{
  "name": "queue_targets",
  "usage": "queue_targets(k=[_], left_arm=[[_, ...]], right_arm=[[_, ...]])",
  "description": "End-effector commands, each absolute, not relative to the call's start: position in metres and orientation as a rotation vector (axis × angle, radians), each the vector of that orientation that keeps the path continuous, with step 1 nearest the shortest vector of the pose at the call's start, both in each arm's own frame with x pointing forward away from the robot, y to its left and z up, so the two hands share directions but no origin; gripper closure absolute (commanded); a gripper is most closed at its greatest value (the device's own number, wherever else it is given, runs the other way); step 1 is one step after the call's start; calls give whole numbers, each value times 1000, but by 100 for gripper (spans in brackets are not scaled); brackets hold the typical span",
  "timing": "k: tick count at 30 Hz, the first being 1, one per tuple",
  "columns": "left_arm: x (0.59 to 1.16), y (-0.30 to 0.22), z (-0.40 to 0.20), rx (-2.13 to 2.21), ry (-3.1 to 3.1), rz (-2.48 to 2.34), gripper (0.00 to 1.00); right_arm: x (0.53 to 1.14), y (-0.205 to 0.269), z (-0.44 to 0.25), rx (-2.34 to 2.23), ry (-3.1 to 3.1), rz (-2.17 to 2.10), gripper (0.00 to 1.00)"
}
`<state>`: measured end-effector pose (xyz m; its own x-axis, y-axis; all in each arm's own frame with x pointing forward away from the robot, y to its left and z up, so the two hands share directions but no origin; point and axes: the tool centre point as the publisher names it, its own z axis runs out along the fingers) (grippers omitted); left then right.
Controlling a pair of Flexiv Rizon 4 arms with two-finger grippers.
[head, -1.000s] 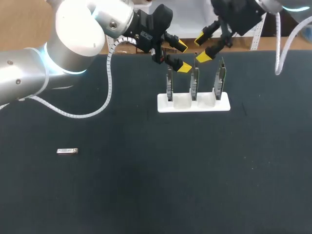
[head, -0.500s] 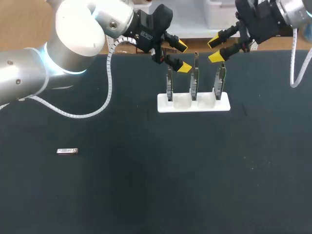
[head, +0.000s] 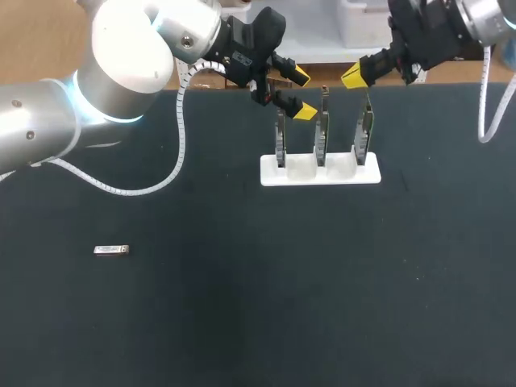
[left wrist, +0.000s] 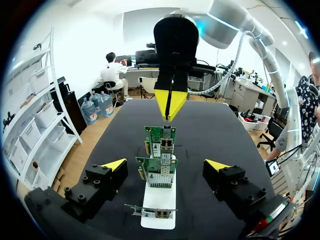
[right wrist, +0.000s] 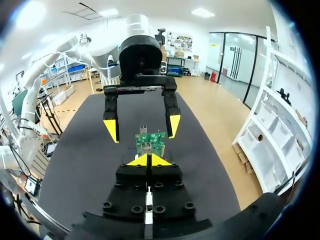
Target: Pick up the optical module with the left hand, and insert it into the network port with the right hand.
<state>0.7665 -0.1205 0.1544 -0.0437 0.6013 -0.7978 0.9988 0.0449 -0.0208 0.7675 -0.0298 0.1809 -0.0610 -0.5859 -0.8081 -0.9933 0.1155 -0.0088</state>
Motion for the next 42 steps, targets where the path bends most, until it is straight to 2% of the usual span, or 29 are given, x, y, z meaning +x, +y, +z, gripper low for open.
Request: queue_targets(k=[1,20,42], left_arm=[[766,-121,154,1620,1711,-827,0],[766,-121,154,1620,1711,-827,0],[766,-121,154,1620,1711,-827,0]], right_arm=[[770,-24,183,-1555,1709,776,100],[781,6,186,-1624,1642,814,100],[777,8,168,-1615,1691,861,100]])
